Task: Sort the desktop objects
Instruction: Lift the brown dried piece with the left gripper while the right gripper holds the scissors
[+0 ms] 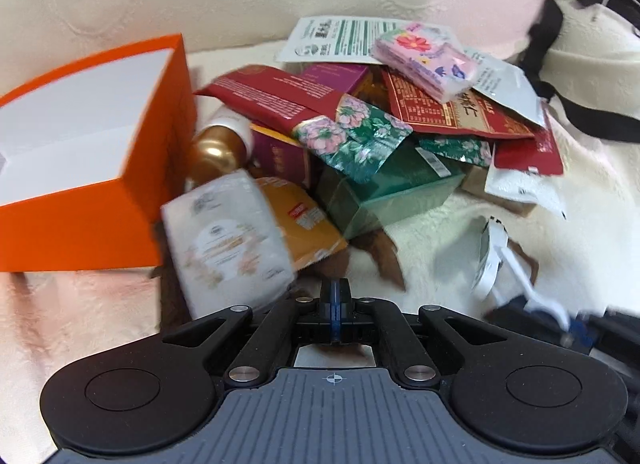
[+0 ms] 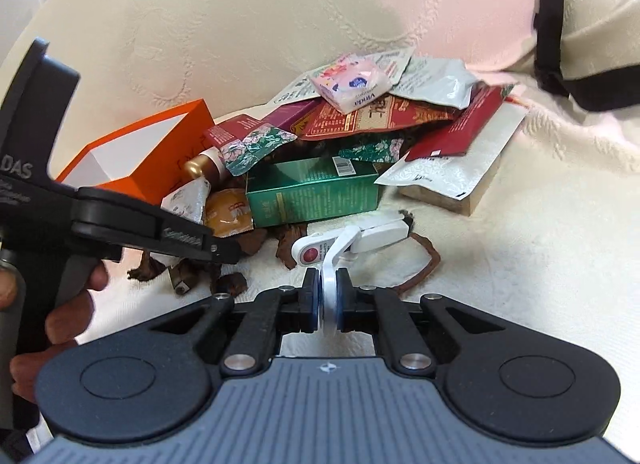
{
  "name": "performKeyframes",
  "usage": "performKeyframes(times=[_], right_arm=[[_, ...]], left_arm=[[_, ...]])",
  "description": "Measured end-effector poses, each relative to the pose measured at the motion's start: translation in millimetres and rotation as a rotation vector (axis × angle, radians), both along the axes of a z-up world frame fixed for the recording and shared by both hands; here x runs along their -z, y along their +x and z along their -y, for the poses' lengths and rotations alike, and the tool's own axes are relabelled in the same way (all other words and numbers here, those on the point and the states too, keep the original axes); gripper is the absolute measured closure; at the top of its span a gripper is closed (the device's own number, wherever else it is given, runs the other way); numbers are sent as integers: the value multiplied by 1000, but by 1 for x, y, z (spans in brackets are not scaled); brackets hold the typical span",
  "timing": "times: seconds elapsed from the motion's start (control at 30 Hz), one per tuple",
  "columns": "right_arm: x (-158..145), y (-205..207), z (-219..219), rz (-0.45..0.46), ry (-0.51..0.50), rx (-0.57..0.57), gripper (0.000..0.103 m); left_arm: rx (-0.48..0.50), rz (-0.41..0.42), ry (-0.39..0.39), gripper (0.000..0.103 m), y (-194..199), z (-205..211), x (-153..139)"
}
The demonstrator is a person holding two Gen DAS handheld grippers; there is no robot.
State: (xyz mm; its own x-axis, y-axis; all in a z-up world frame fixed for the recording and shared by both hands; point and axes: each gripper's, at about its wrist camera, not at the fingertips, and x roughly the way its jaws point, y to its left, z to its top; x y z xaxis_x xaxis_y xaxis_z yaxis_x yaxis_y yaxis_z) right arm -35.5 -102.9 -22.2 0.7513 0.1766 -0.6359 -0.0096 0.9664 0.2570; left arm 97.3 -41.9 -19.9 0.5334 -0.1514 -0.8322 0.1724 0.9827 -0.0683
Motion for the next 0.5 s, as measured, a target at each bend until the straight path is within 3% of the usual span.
performKeyframes(times=[0.23, 0.4, 0.43, 0.5], right_arm=[[-5, -5, -5, 29, -9, -39, 95], [-4, -5, -10, 23, 4, -57, 95], [-3, -5, -10, 24, 4, -57, 95], [-3, -5, -10, 22, 8, -56, 95]], left_arm=[[6, 79, 34, 103, -36, -29, -10], [-21, 81, -58, 103, -33, -43, -21], [-21, 74, -64, 80, -32, -44, -22], [-32, 40, -67, 44, -30, -46, -20]])
